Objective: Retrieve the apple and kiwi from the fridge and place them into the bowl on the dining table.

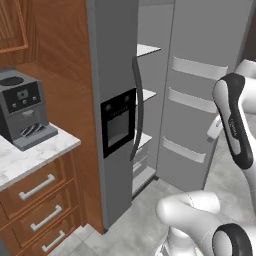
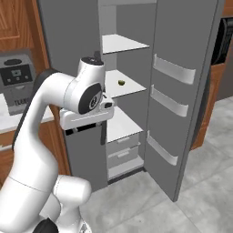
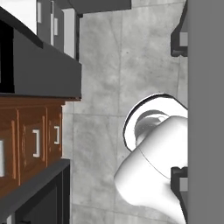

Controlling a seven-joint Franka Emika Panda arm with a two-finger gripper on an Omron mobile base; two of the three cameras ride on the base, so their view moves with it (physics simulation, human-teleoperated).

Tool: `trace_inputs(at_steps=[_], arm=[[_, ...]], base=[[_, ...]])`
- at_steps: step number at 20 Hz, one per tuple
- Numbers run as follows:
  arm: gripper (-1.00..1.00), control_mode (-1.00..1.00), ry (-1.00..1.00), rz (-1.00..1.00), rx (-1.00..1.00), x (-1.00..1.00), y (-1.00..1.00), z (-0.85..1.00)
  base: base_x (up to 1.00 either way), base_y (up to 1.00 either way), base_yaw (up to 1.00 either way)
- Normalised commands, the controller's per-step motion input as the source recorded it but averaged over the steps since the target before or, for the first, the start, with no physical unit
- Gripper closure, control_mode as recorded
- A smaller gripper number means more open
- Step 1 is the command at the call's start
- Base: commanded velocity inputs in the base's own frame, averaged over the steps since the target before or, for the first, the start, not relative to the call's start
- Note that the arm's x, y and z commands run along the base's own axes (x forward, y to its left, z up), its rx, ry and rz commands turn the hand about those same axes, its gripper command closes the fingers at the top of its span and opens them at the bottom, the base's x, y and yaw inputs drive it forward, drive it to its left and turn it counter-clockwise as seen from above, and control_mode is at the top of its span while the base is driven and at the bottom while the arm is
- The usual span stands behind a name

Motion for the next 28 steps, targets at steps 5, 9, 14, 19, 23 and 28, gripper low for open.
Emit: trace_inputs(at_steps=[5,9,14,19,23,28], arm=[[-1.00,1.00,0.00,0.00,0.00,0.00,0.00,0.00],[-1.00,1.00,0.00,0.00,0.00,0.00,0.00,0.00],[-1.00,1.00,0.00,0.00,0.00,0.00,0.00,0.00],[-1.00,1.00,0.00,0.00,0.00,0.00,0.00,0.00],[-1.00,1.00,0.00,0.00,0.00,0.00,0.00,0.00],[-1.00,1.00,0.00,0.00,0.00,0.00,0.00,0.00]], base=[[0.52,-0.10,0.06],[0.32,-0.52,0.05],[0.18,-0.67,0.06],[0.43,-0.15,0.09],[0.60,0.01,0.20],[0.60,0.01,0.26]])
